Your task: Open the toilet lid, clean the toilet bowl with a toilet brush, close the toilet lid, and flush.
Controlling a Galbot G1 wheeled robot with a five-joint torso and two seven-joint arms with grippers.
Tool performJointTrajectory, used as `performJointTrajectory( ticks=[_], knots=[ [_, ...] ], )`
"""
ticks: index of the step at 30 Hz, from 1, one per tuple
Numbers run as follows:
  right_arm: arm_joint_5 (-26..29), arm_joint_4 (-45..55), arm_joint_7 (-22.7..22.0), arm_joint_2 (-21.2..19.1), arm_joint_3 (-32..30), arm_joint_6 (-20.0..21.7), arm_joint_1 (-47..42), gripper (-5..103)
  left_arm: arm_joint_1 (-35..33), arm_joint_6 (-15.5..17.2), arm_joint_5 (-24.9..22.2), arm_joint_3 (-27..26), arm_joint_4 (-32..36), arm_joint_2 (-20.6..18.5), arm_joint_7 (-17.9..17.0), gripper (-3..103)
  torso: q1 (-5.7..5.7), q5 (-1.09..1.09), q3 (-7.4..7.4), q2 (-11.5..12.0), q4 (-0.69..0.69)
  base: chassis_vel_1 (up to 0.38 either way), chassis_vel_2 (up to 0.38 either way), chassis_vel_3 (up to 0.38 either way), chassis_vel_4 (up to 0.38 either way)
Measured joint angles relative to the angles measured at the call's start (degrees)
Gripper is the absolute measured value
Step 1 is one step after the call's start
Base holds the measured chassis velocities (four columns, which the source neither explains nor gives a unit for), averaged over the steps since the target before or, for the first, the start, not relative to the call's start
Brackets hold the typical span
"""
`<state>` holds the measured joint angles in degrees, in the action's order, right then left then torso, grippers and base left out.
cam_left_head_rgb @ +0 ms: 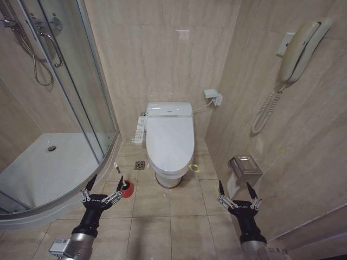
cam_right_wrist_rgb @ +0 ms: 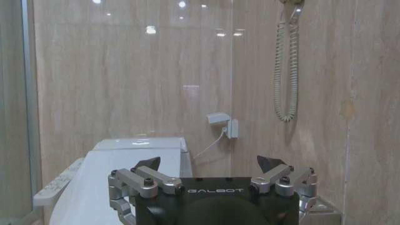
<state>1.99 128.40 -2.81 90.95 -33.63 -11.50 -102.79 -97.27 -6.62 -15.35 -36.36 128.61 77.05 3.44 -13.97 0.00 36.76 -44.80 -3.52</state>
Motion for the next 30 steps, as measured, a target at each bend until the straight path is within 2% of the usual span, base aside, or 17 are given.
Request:
performJointTrajectory(
  ticks=[13,30],
  knots=[
    [0.0,-0.5,0.0,-0.1,0.4,0.0,0.4,100,0.0,0.0,0.0,0.0,0.0,0.0,0.0,100,0.02,0.01,-0.01,0.0,0.01,-0.049,0.053,0.049,-0.04],
    [1.2,-1.6,-0.2,-0.8,-0.2,0.0,1.1,100,0.0,0.0,0.0,0.0,0.0,0.0,0.0,100,-0.02,-0.02,0.01,0.0,-0.01,-0.204,0.209,0.21,-0.212]
  ],
)
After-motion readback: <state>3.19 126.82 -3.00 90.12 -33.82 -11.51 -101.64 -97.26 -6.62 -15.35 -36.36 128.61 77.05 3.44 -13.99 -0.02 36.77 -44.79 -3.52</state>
